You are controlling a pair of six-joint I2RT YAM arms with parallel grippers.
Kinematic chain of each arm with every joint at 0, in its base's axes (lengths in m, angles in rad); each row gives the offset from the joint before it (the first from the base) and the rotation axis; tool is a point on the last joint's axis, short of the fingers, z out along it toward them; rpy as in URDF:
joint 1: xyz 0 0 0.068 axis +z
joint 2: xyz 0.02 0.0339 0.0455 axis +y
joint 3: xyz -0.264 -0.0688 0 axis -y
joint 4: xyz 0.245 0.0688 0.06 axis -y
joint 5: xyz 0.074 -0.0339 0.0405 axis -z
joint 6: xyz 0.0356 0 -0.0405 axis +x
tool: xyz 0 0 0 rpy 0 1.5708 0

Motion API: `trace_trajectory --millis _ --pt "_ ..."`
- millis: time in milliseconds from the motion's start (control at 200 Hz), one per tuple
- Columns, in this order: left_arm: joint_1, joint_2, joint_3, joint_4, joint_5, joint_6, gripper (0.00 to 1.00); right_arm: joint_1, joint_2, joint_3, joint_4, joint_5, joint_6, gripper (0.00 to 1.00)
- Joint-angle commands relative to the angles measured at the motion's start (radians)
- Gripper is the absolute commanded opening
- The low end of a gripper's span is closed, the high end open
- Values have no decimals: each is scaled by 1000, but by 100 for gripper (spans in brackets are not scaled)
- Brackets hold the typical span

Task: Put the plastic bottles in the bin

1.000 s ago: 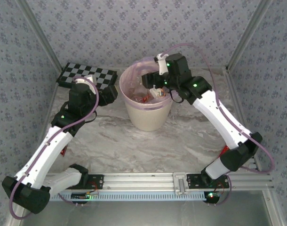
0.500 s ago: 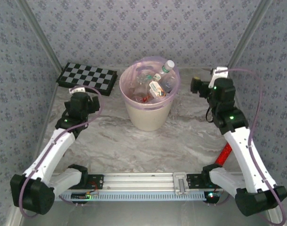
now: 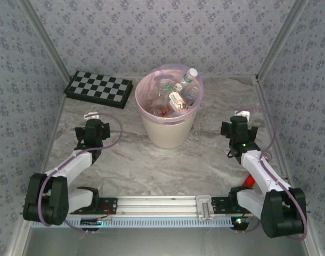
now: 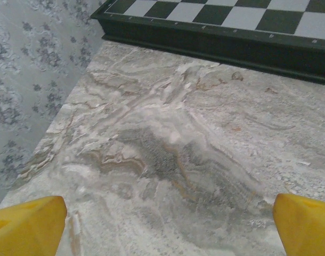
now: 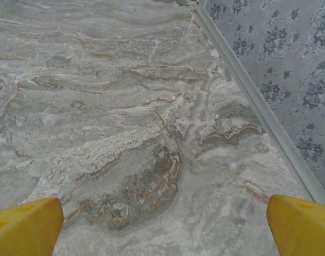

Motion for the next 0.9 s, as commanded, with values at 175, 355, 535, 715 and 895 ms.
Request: trace_trajectory --millis 175,355,535,715,895 --pt "63 146 -57 373 128 7 99 -42 235 -68 433 -19 39 100" --pt "82 250 -19 453 163 74 99 -41 365 -65 623 -39 -103 100" --pt "152 320 -38 525 282 28 99 -70 397 -140 755 -153 -104 100" --pt "164 350 -56 585 316 32 99 -99 449 -167 850 -178 -98 100" --pt "163 346 -56 580 315 32 99 -107 450 -167 858 -183 -101 100"
